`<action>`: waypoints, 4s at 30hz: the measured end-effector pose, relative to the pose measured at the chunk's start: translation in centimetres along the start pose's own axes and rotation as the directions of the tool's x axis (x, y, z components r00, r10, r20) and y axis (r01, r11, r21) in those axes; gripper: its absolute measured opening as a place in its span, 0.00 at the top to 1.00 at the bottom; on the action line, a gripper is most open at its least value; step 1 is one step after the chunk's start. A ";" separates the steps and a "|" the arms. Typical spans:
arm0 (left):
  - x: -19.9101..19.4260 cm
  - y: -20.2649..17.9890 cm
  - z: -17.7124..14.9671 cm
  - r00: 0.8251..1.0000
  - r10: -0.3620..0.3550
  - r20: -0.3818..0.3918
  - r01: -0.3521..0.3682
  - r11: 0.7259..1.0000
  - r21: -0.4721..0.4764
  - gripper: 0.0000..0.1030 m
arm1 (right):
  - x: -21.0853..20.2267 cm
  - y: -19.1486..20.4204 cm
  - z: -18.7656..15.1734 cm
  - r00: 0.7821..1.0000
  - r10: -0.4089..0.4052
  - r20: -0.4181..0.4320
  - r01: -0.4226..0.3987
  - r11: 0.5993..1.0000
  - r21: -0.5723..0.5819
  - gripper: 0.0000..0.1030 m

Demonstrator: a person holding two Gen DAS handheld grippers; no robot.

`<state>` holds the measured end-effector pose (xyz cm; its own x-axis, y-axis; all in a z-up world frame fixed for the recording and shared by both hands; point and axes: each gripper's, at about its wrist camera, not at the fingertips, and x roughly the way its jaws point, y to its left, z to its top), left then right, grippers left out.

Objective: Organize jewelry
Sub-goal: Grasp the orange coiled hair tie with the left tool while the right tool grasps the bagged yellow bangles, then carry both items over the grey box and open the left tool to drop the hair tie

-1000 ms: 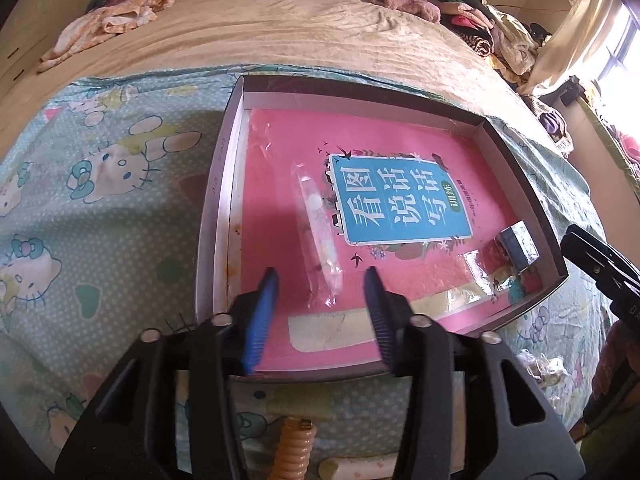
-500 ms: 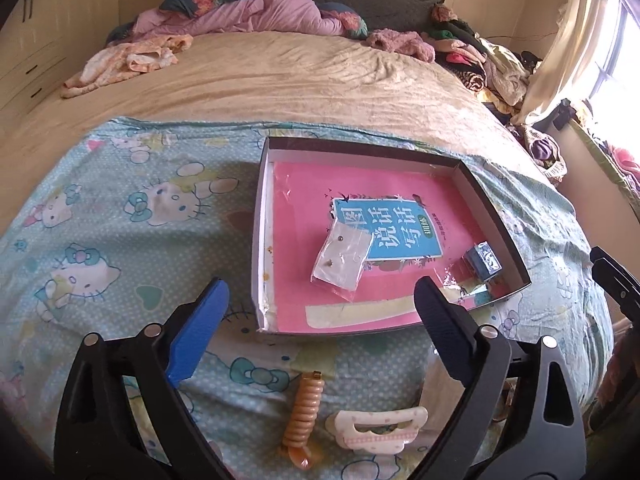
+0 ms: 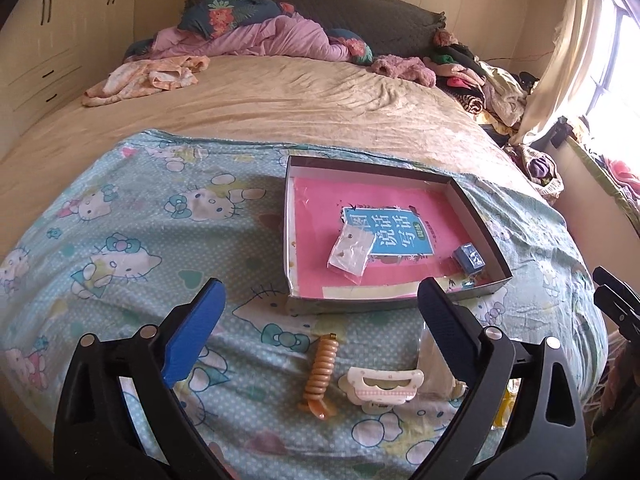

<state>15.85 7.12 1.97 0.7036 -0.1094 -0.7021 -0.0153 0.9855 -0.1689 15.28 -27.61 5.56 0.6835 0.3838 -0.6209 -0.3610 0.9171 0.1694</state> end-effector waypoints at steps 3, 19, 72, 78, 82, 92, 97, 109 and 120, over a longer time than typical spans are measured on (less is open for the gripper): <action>-0.4 0.2 -0.6 1.000 0.009 -0.001 -0.009 1.000 0.008 0.13 | -0.4 0.7 -0.9 1.000 0.012 -0.013 -0.012 1.000 -0.007 0.12; -0.7 -0.1 -4.9 0.998 0.046 -0.041 -0.043 0.997 0.071 0.13 | -0.1 3.3 -5.5 0.990 0.056 -0.129 -0.058 0.998 -0.017 0.12; 3.5 -1.3 -5.9 0.981 -0.007 -0.194 0.040 0.985 0.166 0.90 | 1.7 0.5 -7.8 0.976 0.154 -0.151 -0.141 0.985 0.096 0.66; 1.6 -1.1 -3.7 0.992 -0.019 -0.127 0.038 0.988 0.147 0.90 | 1.3 0.7 -6.1 0.979 0.165 -0.115 -0.158 0.985 0.072 0.66; 1.0 -0.7 -2.6 0.994 -0.027 -0.102 0.040 0.991 0.127 0.90 | 1.4 0.7 -5.0 0.981 0.170 -0.098 -0.165 0.984 0.063 0.66; 2.0 -0.4 -0.9 0.997 -0.017 -0.080 0.026 0.994 0.106 0.90 | 2.4 0.7 -1.8 0.984 0.176 -0.039 -0.175 0.984 0.019 0.66; 2.8 -1.1 -0.1 0.997 -0.014 -0.072 0.022 0.993 0.115 0.90 | 2.7 0.9 0.0 0.984 0.178 -0.002 -0.178 0.984 -0.001 0.66; 4.7 -2.1 1.3 0.997 -0.012 -0.076 0.021 0.992 0.121 0.89 | 4.7 0.9 3.5 0.985 0.168 0.030 -0.167 0.985 -0.034 0.66; 8.1 -2.3 1.5 0.995 0.009 -0.095 0.002 0.994 0.114 0.89 | 8.2 1.1 5.4 0.987 0.162 0.005 -0.161 0.985 -0.054 0.66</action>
<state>22.71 4.14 -2.28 0.6328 -0.1125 -0.7661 0.0669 0.9936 -0.0907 23.91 -22.88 4.79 0.6192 0.5277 -0.5815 -0.5004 0.8359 0.2257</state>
